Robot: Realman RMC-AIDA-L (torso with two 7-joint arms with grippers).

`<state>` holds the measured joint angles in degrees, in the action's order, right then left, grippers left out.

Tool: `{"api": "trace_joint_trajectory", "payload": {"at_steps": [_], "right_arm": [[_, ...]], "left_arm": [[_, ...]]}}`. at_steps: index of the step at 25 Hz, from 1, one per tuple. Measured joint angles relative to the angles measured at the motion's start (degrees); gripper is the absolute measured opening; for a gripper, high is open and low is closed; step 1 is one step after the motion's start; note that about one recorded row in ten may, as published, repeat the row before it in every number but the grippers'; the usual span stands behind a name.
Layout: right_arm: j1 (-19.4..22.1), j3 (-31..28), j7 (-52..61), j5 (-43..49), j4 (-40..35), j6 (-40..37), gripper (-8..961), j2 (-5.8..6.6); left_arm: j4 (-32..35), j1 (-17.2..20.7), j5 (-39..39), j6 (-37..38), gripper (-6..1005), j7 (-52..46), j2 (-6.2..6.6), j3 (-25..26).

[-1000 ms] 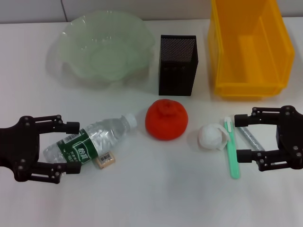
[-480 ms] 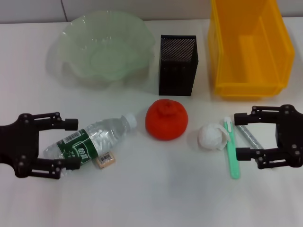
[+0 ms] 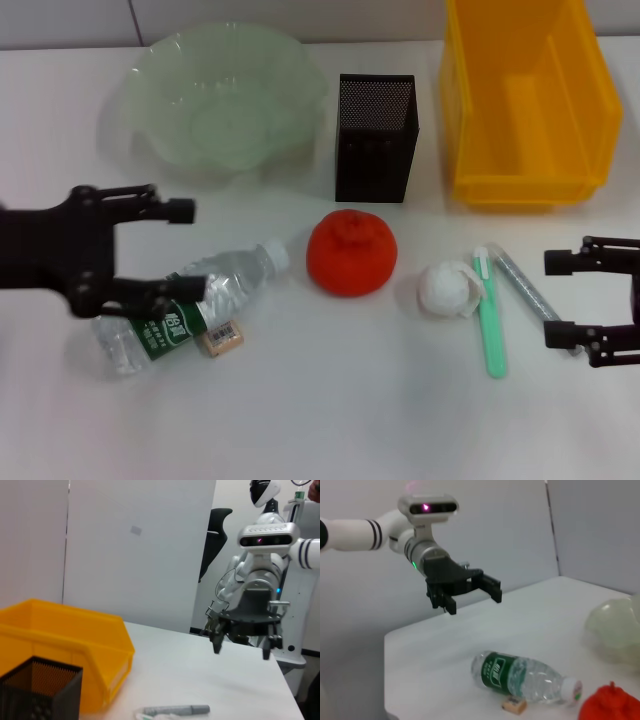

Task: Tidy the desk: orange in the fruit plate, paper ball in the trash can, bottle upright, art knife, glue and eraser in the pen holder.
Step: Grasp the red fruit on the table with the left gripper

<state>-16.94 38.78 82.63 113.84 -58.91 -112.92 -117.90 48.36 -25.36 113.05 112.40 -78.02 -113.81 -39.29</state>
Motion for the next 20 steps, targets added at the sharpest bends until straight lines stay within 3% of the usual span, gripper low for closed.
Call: {"api": "trace_joint_trajectory", "payload": {"at_steps": [1,3,6,7,11,15,17,20], "right_arm": [[0.13,-0.35,0.31,0.43,-0.16,-0.16,774,0.01],[0.23,-1.22,1.11,1.63,-0.43,-0.91,773,0.07],[0.21,-1.53,1.26,2.39,-0.43,-1.21,772,0.09],[0.19,-1.61,1.29,2.62,-0.44,-1.25,772,0.09],[0.24,-2.37,1.58,3.33,-0.96,-1.36,770,0.17],[0.15,-2.87,2.75,4.77,-1.86,-1.38,768,0.18],[0.07,-2.92,2.89,5.08,-1.9,-1.38,767,0.18],[0.06,-2.93,2.89,5.19,-1.97,-1.38,766,0.18]], "left_arm": [[0.0,0.0,0.0,0.0,845,0.0,0.0,0.0],[1.05,-2.39,0.43,-4.88,843,-0.36,-3.08,-1.36],[1.05,-2.64,0.49,-5.67,842,-0.34,-3.43,-1.55],[0.22,-3.69,0.56,-10.83,841,-0.06,-4.68,-3.48],[-6.88,-7.36,-0.32,-20.7,839,0.01,-4.82,-9.33],[-9.8,-8.83,-0.49,-23.55,837,0.5,-4.96,-10.04],[-16.54,-11.2,-3.17,-29.66,836,4.39,-5.27,-10.25],[-18.23,-11.44,-4.53,-31.37,834,5.61,-5.27,-10.37]]}}
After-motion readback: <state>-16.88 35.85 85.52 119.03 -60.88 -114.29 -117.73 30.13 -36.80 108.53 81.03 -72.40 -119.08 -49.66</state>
